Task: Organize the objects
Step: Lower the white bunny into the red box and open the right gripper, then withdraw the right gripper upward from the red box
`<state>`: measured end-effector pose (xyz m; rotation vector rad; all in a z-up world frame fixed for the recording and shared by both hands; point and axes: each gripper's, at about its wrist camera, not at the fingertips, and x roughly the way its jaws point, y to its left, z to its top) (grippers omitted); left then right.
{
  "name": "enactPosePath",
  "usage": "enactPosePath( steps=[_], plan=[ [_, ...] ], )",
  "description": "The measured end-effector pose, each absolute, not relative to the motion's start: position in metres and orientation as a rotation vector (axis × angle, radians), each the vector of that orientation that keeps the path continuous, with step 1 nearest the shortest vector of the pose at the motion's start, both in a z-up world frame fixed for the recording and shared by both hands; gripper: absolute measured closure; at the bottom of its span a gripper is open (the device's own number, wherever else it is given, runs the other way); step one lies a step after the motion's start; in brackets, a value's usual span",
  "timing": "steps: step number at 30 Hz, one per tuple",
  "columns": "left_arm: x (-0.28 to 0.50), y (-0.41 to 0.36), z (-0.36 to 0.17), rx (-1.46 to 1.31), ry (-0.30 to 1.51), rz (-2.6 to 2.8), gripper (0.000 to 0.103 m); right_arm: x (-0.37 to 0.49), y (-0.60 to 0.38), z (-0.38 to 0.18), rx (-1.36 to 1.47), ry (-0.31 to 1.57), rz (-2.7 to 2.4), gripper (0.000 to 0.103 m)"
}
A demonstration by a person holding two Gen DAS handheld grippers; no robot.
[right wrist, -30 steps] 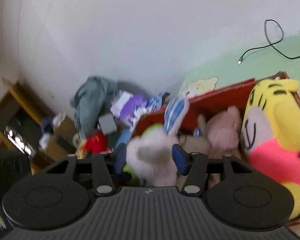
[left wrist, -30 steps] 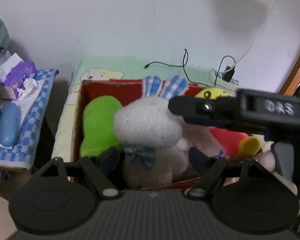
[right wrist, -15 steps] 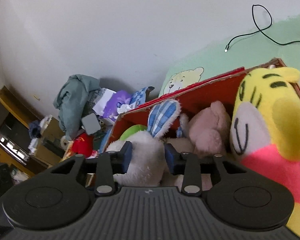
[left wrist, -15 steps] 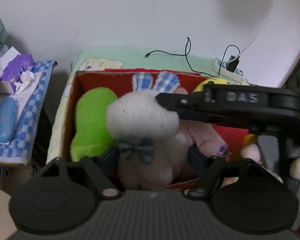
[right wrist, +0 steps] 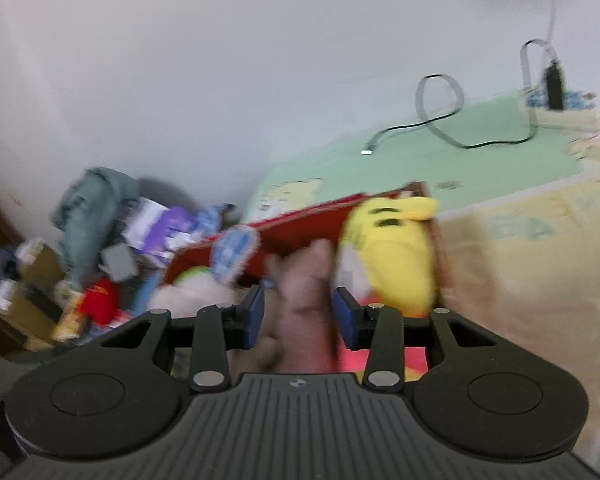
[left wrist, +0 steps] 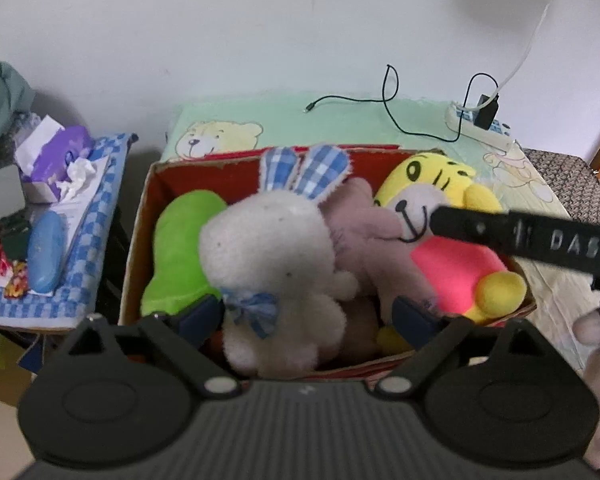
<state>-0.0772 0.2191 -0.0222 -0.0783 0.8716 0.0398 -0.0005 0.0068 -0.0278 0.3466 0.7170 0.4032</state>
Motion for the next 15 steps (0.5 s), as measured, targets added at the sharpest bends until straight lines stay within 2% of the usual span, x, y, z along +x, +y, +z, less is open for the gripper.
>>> enactPosePath(
  steps=[15],
  plan=[
    [-0.079, 0.174, -0.016, 0.002, 0.896, 0.145, 0.009, -0.022, -0.027, -0.019, 0.234, 0.732, 0.301, 0.059]
  ],
)
